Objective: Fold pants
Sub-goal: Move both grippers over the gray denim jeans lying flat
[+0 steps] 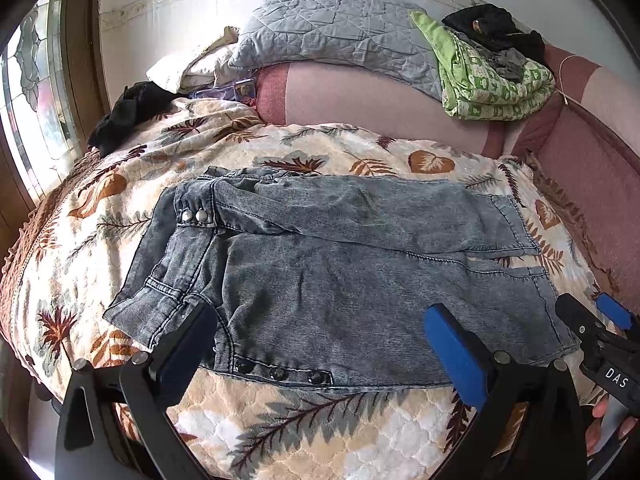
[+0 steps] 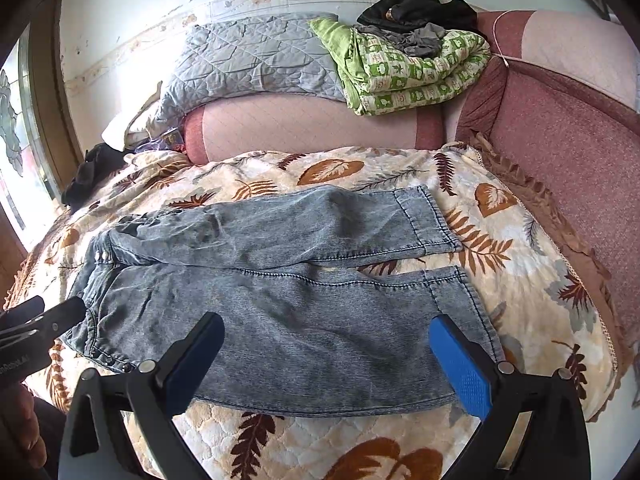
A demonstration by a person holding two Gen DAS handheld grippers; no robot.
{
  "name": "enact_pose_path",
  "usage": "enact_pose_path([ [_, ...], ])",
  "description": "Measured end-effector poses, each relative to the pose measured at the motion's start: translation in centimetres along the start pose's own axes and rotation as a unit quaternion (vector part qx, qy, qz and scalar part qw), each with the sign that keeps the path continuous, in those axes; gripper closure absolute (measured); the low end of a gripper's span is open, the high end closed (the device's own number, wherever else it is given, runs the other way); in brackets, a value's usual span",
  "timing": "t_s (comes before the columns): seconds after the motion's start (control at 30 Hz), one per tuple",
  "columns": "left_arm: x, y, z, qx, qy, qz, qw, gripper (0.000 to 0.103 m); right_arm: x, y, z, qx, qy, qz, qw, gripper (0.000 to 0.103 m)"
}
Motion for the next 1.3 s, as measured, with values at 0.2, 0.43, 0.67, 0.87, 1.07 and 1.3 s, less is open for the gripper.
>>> enact_pose_path([
  [0.2, -0.1, 0.03, 0.05, 0.0, -0.001, -0.001, 1.0, 0.0, -0.1, 0.15, 0.09, -0.002, -0.003, 0.0, 1.0, 0.0],
  [0.43, -0.13, 0.01, 0.05, -0.001, -0.003, -0.001, 1.0, 0.0, -0.11, 0.14, 0.19, -0.002, -0.003, 0.0, 1.0, 0.0],
  [0.67, -0.19, 0.08, 0.09, -0.002, -0.002, -0.002, 1.0, 0.0, -0.07, 0.35, 0.31, -0.005, -0.002, 0.001, 1.0, 0.0],
  [0.87, -0.06, 0.11, 0.12, -0.002, -0.001, -0.001, 1.0, 0.0, -0.02, 0.46, 0.35, -0.005, -0.002, 0.001, 1.0, 0.0],
  [1.07, -0.03, 0.1, 0.16, -0.001, -0.001, -0.001, 1.0, 0.0, 0.09, 0.53, 0.44, -0.006, -0.002, 0.001, 1.0, 0.0],
  [1.3, 0.08, -0.01, 0.28, -0.001, 0.001, -0.002, 1.0, 0.0, 0.14, 0.5, 0.52, -0.006, -0.002, 0.0, 1.0, 0.0],
])
Point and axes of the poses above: each gripper's, at about its wrist camera, not at the fingertips, and x roughly the way its jaws point, y to its left, z to its top, the point moved 2 cm from there along x, roughly the way its jaws point, and after that the axes turned 9 degrees about z, right-handed, at the moved point
